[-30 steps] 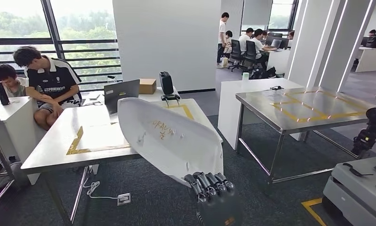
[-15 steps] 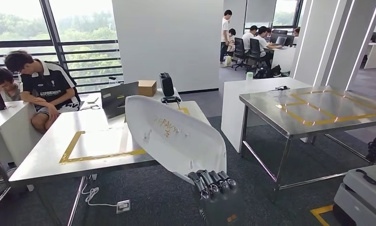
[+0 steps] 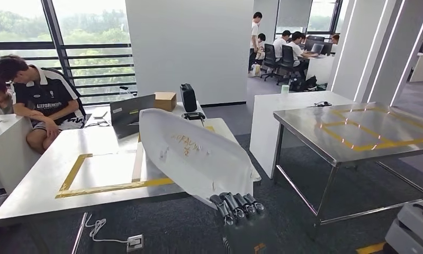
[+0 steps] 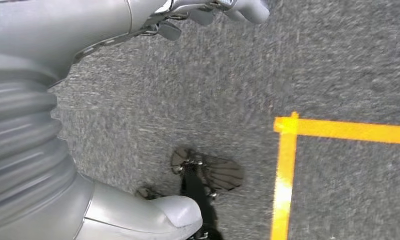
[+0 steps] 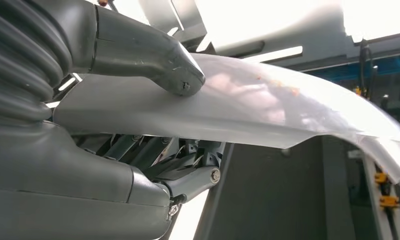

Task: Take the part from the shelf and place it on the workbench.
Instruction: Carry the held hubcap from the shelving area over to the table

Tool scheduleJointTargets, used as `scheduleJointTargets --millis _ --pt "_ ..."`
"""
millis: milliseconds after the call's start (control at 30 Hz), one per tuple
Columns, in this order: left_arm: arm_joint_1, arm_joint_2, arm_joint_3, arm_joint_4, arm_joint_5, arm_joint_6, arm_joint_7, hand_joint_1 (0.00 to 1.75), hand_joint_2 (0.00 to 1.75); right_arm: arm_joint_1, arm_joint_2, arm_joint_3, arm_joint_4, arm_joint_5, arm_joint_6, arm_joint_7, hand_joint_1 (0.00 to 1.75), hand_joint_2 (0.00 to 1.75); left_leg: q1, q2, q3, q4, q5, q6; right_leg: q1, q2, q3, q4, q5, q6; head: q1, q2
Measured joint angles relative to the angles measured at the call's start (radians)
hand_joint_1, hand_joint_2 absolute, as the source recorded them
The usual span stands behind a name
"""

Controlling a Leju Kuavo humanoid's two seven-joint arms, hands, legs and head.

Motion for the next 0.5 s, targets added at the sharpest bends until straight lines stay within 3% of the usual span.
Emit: scheduleJointTargets --millis 67,133,167,200,233,333,367,433,500 --pt "-0.002 0.001 0.0 -0.001 0.0 -0.001 -0.001 0.0 1.75 0.001 0.0 0.0 0.0 0.0 0.003 0.0 1.75 1.75 0.001 -0.003 0.023 -0.005 -0.016 0.01 -0.003 -0.001 -0.073 0.111 -0.016 0.008 0.001 0.0" --pt "-0.004 0.001 0.0 -0.001 -0.001 -0.003 -0.001 0.0 1.75 0.006 0.0 -0.001 0.0 0.0 0.011 -0.004 1.75 1.75 0.001 -0.005 0.043 -0.005 -0.037 0.012 -0.005 -0.001 -0.161 0.209 -0.065 0.015 0.001 0.0" --pt "-0.005 0.001 0.0 -0.001 -0.002 -0.005 -0.001 0.0 1.75 0.011 0.0 -0.003 0.0 0.0 0.017 -0.012 1.75 1.75 0.001 -0.007 0.056 -0.005 -0.049 0.012 -0.007 -0.001 -0.192 0.222 -0.081 0.017 0.001 0.0" --pt "-0.005 0.001 0.0 -0.001 -0.003 -0.007 -0.001 0.0 1.75 0.018 0.001 -0.007 0.0 0.0 0.023 -0.027 1.75 1.75 0.001 -0.01 0.072 -0.005 -0.061 0.01 -0.008 -0.001 -0.208 0.208 -0.077 0.017 0.001 0.0" --pt "-0.005 0.001 0.0 -0.001 -0.003 -0.008 0.0 0.0 1.75 0.026 0.003 -0.016 0.001 -0.001 0.03 -0.055 1.75 1.75 0.001 -0.012 0.089 -0.005 -0.074 0.008 -0.009 -0.001 -0.211 0.166 -0.047 0.015 0.001 0.0" --pt "-0.009 -0.003 0.0 -0.001 -0.004 -0.013 0.002 0.0 1.75 0.051 0.027 -0.076 0.018 -0.021 0.054 -0.177 1.75 1.75 -0.001 -0.017 0.126 -0.002 -0.114 -0.003 -0.005 -0.002 -0.198 -0.002 0.117 0.003 0.0 0.0" --pt "-0.011 -0.004 0.0 -0.001 -0.004 -0.015 0.003 0.0 1.75 0.055 0.038 -0.102 0.028 -0.039 0.064 -0.214 1.75 1.75 -0.001 -0.018 0.134 -0.002 -0.125 -0.01 -0.002 -0.002 -0.194 -0.029 0.147 -0.001 0.0 0.0" --pt "-0.015 -0.005 0.0 -0.001 -0.004 -0.018 0.002 0.0 1.75 0.049 0.064 -0.154 0.05 -0.081 0.081 -0.268 1.75 1.75 -0.002 -0.02 0.152 0.005 -0.134 -0.024 0.002 -0.001 -0.179 -0.04 0.149 -0.012 -0.001 0.0" --pt "-0.021 -0.007 0.0 0.0 -0.004 -0.02 0.002 0.0 1.75 0.025 0.091 -0.201 0.083 -0.109 0.09 -0.305 1.75 1.75 0.0 -0.015 0.142 0.046 -0.129 -0.034 -0.001 0.0 -0.155 -0.046 0.142 -0.028 -0.002 0.0"
